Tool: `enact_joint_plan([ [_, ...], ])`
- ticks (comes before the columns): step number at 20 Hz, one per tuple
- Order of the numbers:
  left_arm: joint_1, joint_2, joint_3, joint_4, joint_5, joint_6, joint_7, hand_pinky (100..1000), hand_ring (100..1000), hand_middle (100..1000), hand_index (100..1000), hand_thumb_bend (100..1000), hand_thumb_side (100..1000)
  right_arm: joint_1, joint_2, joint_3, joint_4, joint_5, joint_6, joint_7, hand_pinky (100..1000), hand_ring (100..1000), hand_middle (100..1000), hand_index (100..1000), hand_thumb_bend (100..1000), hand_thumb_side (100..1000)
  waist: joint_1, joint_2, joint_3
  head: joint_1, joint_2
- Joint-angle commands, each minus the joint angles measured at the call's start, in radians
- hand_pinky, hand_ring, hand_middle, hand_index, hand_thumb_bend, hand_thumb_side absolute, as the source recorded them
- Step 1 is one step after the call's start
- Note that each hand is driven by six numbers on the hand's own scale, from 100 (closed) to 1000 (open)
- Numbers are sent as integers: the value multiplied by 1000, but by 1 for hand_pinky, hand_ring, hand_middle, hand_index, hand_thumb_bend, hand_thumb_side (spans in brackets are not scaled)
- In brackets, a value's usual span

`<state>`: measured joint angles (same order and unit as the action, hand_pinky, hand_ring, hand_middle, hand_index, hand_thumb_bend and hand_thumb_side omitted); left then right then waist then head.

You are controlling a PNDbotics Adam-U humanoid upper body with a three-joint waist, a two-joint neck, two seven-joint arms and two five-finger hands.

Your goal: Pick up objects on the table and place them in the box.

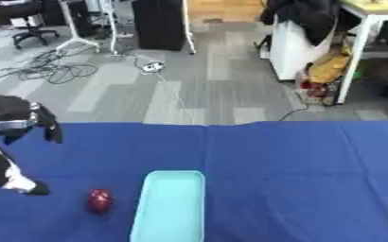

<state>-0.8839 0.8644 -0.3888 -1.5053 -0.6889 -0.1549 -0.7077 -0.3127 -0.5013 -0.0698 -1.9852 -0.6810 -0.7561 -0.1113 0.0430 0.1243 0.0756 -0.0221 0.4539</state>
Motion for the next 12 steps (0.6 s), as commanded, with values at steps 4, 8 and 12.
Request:
enact_joint_plan([
  [4, -49, -26, -10, 113, -71, -67, 43, 100, 270, 546, 758, 581, 596, -24, -19, 0, -15, -16, 17, 7, 123, 261, 260, 509, 100, 759, 3, -18, -9, 17, -2],
  [8, -49, -53, -19, 155, -79, -94, 60, 100, 256, 525, 785, 602, 594, -30, -17, 1, -15, -21, 21, 11, 123, 261, 260, 509, 100, 759, 3, -17, -17, 10, 0],
  [12, -51, -75, -27, 180, -61, -108, 51, 100, 223, 468, 784, 647, 590, -34, -16, 1, -15, -26, 24, 13, 124, 262, 261, 509, 100, 760, 3, -17, -20, 10, 4],
])
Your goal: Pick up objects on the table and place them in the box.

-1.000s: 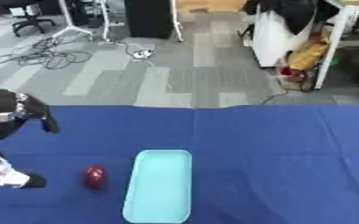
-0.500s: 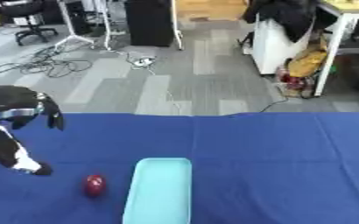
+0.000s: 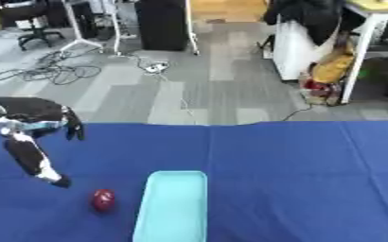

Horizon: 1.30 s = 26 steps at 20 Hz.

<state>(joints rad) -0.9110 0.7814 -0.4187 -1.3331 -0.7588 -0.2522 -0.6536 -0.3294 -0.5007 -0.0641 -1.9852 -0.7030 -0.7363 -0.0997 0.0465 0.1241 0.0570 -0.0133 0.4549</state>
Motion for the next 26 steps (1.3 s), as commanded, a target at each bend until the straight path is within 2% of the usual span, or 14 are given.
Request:
enact_joint_plan([
  [1, -24, 5, 1, 12, 15, -12, -3, 100, 182, 425, 779, 674, 590, -18, -17, -5, -15, -6, 4, 2, 124, 262, 261, 509, 100, 760, 0, -17, -2, 2, 3],
  [3, -19, -1, -1, 16, 26, -17, 2, 100, 174, 418, 780, 680, 592, -20, -18, -6, -15, -8, 4, 1, 124, 262, 261, 508, 100, 760, 1, -17, -4, -2, 2],
  [4, -17, -3, -2, 19, 28, -18, 3, 100, 146, 387, 785, 698, 601, -21, -18, -6, -15, -8, 4, 1, 124, 262, 261, 509, 100, 760, 1, -17, -5, -3, 2],
  [8, -10, -14, -14, 34, 23, -26, -18, 100, 150, 387, 822, 721, 621, -23, -17, -7, -15, -10, 6, 1, 124, 262, 261, 509, 100, 760, 1, -15, -7, -7, -4],
  [17, -4, -36, -27, 71, 17, -38, -55, 100, 110, 322, 811, 713, 607, -23, -17, -7, -15, -12, 5, 3, 124, 261, 260, 509, 100, 755, -2, -13, -9, -9, -7],
  [19, -3, -36, -34, 78, 1, -51, -58, 100, 122, 335, 792, 710, 471, -25, -16, -8, -15, -14, 4, 0, 125, 262, 260, 508, 100, 755, -1, -12, -10, -9, -15],
  [26, -6, -70, -39, 153, -138, -102, -49, 100, 167, 373, 771, 733, 491, -33, -12, -8, -15, -19, 9, -3, 125, 262, 260, 509, 100, 757, -3, -9, -21, -8, -41],
])
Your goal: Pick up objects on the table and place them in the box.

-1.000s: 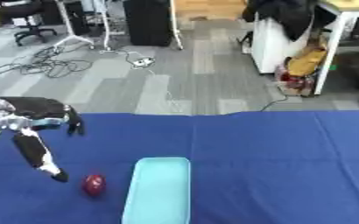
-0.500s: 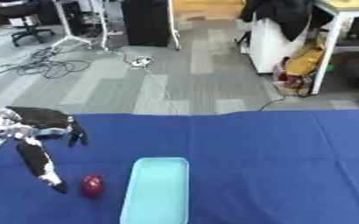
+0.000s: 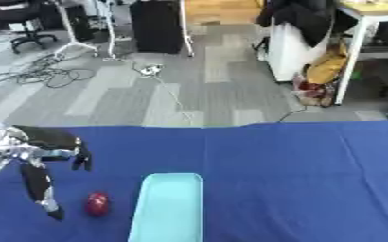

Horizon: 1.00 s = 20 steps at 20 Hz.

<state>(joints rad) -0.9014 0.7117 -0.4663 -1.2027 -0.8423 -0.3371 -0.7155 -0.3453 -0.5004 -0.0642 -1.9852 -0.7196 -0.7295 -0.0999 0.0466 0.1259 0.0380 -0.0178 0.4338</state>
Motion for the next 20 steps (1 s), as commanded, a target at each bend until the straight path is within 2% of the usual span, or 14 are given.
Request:
enact_joint_plan([
  [1, -13, -11, 13, 43, -82, -22, 28, 100, 171, 375, 766, 726, 497, -19, -11, -8, -15, -3, 4, -3, 125, 262, 260, 509, 100, 757, -3, -10, -4, -2, -24],
  [2, -11, -21, 19, 63, -106, -26, 42, 100, 171, 373, 766, 764, 440, -21, -10, -8, -15, -4, 5, -3, 125, 262, 260, 509, 100, 753, -4, -9, -5, -1, -27],
  [3, -9, -31, 25, 82, -126, -32, 57, 100, 184, 396, 778, 722, 507, -23, -9, -8, -15, -5, 6, -2, 125, 262, 260, 510, 100, 758, -4, -8, -7, -1, -31],
  [6, -7, -55, 41, 132, -170, -49, 100, 100, 195, 405, 784, 714, 513, -28, -6, -7, -15, -8, 8, -1, 125, 262, 260, 510, 100, 757, -5, -5, -12, 2, -36],
  [10, -12, -73, 51, 174, -213, -70, 142, 100, 288, 511, 812, 695, 531, -36, -3, -6, -15, -12, 12, 1, 126, 262, 260, 510, 100, 757, -4, -1, -20, 8, -42],
  [12, -15, -79, 53, 188, -234, -81, 161, 100, 347, 604, 820, 685, 533, -39, -2, -6, -15, -14, 14, 3, 126, 262, 260, 510, 100, 757, -4, 1, -23, 9, -46],
  [14, -17, -86, 57, 196, -248, -88, 180, 100, 347, 610, 820, 683, 533, -41, -1, -5, -15, -15, 15, 4, 126, 262, 260, 510, 100, 757, -4, 2, -24, 12, -45],
  [15, -18, -89, 59, 201, -251, -90, 186, 100, 362, 648, 823, 674, 533, -41, -1, -5, -15, -16, 16, 5, 126, 262, 260, 511, 100, 757, -4, 2, -25, 15, -44],
  [18, -16, -102, 69, 215, -237, -92, 205, 100, 351, 639, 820, 664, 520, -45, 1, -5, -15, -18, 18, 6, 126, 262, 260, 511, 100, 757, -4, 5, -29, 20, -47],
  [19, -14, -106, 70, 219, -224, -94, 209, 100, 306, 593, 798, 653, 461, -47, 2, -4, -15, -19, 19, 7, 126, 262, 260, 511, 100, 756, -4, 6, -31, 22, -47],
  [20, -13, -111, 70, 224, -202, -100, 214, 100, 308, 595, 799, 653, 465, -49, 3, -4, -15, -20, 20, 7, 126, 262, 260, 511, 100, 756, -4, 6, -33, 23, -48],
])
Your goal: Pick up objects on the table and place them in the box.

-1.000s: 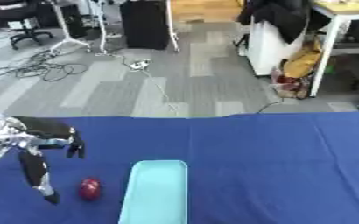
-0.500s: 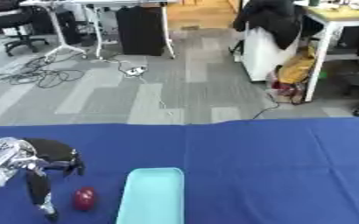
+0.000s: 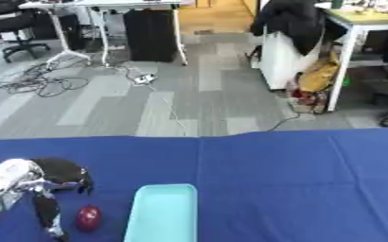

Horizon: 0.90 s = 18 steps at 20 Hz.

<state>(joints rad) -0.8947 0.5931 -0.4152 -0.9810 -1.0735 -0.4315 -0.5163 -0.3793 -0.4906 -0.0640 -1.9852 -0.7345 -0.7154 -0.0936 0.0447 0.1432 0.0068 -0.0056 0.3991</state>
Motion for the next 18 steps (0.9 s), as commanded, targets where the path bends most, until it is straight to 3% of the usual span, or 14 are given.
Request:
enact_joint_plan([
  [1, -19, 5, 18, 7, 51, -10, 16, 100, 285, 580, 790, 648, 438, -16, -6, -4, -15, -6, 7, 1, 126, 262, 260, 511, 100, 757, -3, -10, -3, 10, -13],
  [11, -20, -18, 7, 24, 166, -3, -10, 100, 229, 527, 763, 652, 404, -27, -2, -5, -15, -15, 17, 0, 127, 263, 260, 512, 100, 761, 0, -10, -13, 8, -15],
  [15, -32, -15, -2, 20, 147, -4, -30, 100, 216, 488, 735, 709, 354, -26, -4, -6, -15, -14, 21, -1, 127, 263, 260, 512, 100, 758, 2, -11, -12, 16, 0],
  [18, -40, -8, -8, -1, 92, -18, -35, 100, 238, 508, 724, 768, 319, -25, -5, -6, -15, -14, 21, -2, 127, 262, 260, 512, 100, 757, 3, -12, -11, 18, 8],
])
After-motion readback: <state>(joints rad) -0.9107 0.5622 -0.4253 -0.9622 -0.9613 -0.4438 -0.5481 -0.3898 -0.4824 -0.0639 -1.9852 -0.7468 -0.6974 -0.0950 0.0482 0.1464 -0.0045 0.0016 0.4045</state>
